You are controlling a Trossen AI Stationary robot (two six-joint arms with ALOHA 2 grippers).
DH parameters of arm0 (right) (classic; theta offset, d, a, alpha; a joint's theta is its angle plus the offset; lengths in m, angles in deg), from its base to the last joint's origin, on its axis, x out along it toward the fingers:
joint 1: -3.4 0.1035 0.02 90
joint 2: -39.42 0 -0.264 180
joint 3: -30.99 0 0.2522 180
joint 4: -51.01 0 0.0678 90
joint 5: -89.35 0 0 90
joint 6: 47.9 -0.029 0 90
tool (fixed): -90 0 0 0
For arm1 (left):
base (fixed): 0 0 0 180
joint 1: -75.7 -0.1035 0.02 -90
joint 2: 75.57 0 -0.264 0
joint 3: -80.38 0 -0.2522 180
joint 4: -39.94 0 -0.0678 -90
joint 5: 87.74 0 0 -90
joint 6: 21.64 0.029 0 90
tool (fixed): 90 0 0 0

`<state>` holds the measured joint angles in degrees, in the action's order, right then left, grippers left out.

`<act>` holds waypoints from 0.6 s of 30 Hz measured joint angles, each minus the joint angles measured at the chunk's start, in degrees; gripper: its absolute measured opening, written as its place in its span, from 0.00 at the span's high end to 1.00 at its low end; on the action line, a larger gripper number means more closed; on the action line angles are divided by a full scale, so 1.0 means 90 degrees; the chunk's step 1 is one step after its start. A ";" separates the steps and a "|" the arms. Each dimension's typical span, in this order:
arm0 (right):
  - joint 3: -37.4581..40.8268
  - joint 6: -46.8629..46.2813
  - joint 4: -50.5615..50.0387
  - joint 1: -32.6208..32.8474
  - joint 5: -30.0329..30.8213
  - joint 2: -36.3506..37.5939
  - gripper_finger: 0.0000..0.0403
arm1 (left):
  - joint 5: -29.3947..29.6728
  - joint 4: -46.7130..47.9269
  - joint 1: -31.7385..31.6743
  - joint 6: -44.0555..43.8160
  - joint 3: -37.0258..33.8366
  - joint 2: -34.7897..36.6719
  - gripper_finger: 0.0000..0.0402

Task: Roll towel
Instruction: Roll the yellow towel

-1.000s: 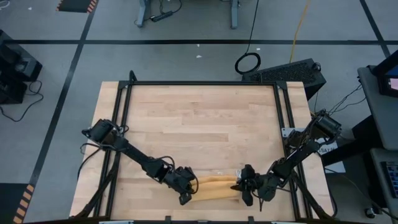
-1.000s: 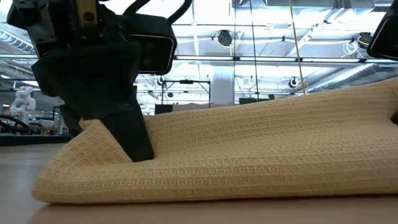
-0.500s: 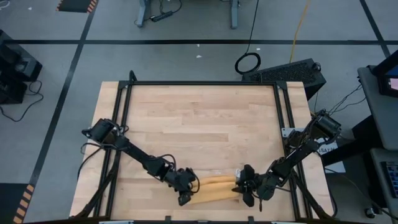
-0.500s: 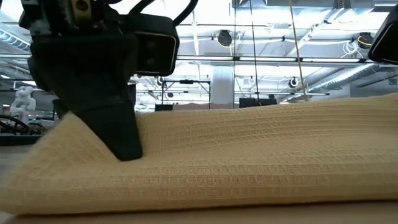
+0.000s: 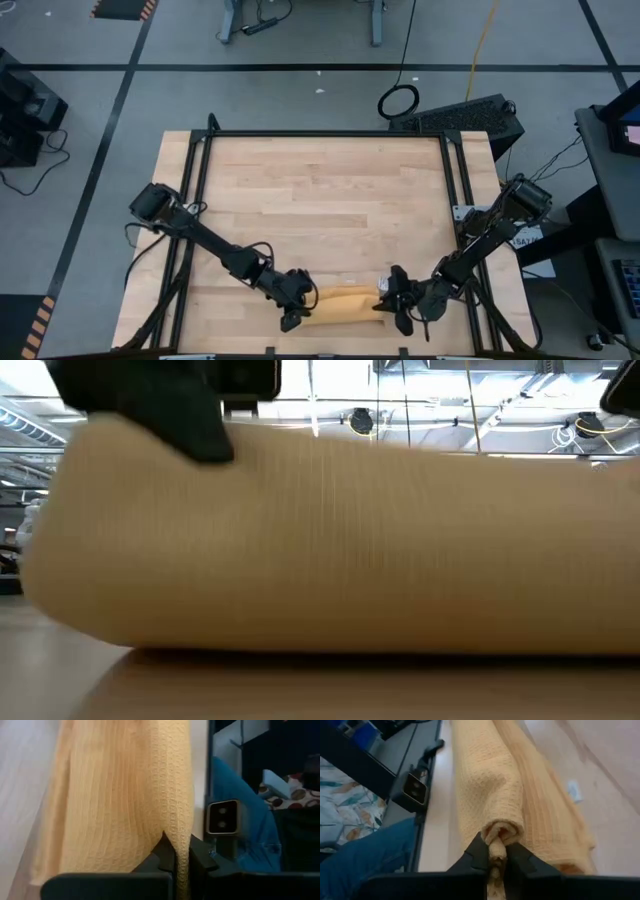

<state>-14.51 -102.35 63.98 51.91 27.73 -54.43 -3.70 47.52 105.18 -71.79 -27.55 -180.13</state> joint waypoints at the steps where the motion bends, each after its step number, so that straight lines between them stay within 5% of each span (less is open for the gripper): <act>1: 0.0000 0.0062 -0.0009 0.0002 0.0030 0.0072 0.97 | 0.0013 0.0029 0.0000 0.0071 0.0000 0.0067 0.96; 11: -0.0006 0.0137 -0.0117 -0.0015 0.0341 0.0516 0.97 | 0.0332 0.0661 -0.0034 0.0663 0.0009 0.0281 0.96; 18: -0.0014 -0.0164 -0.0151 -0.0018 0.0179 0.0514 0.97 | -0.0883 0.0175 -0.0070 0.0815 0.0005 0.0280 0.96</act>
<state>-14.64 -103.83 62.62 51.74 29.34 -49.81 -11.65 49.10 104.55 -64.45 -27.51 -177.61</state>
